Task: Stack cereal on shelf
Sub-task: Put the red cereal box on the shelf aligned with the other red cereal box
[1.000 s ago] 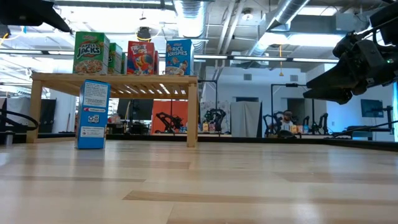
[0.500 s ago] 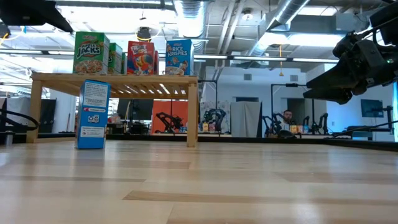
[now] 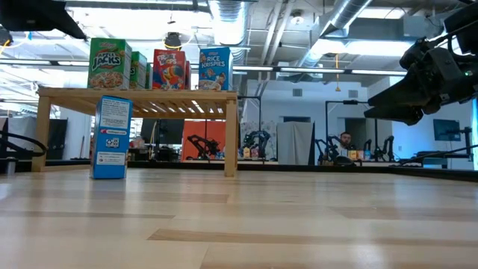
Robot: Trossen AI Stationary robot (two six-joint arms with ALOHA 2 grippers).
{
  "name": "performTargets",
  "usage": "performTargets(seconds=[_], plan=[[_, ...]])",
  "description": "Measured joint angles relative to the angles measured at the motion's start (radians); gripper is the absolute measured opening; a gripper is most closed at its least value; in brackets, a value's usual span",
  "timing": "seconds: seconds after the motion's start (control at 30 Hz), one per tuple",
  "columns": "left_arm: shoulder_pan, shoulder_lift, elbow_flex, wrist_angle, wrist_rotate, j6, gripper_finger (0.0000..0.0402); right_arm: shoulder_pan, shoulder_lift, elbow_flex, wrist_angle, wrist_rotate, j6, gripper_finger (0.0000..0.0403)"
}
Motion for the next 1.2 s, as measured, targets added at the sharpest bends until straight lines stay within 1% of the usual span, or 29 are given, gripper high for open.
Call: performTargets(seconds=[0.1,0.2,0.33,0.4,0.53,0.67,0.77,0.9,1.1,1.2], plan=[[-0.013,0.000,0.000,-0.025,0.006,-0.054,0.0288,0.000,0.000,0.000,0.000,0.000,0.000,0.0286],[-0.027,0.015,0.000,-0.044,0.047,-0.136,0.0301,0.000,0.000,0.000,0.000,0.000,0.000,0.0286],[-0.047,0.047,0.000,-0.066,0.130,-0.314,0.0329,0.000,0.000,0.000,0.000,0.000,0.000,0.0286],[-0.057,0.060,0.000,-0.066,0.171,-0.378,0.0341,0.000,0.000,0.000,0.002,0.000,0.000,0.0286],[-0.065,0.065,0.000,-0.069,0.242,-0.518,0.0356,0.000,0.000,0.000,0.003,0.000,0.000,0.0286],[-0.084,0.065,0.000,-0.089,0.260,-0.593,0.0362,0.000,0.000,0.000,0.004,0.000,0.000,0.0286],[-0.099,0.065,0.000,-0.151,0.271,-0.678,0.0366,0.000,0.000,0.000,0.004,0.000,0.000,0.0286],[-0.114,0.065,0.000,-0.225,0.349,-0.775,0.0376,0.000,0.000,0.000,0.005,0.000,0.000,0.0286],[-0.153,0.064,0.000,-0.274,0.390,-0.885,0.0396,0.000,0.000,0.000,0.005,0.000,0.000,0.0286],[-0.185,0.064,0.000,-0.276,0.406,-0.933,0.0399,0.000,0.000,0.000,0.006,0.000,0.000,0.0286]])
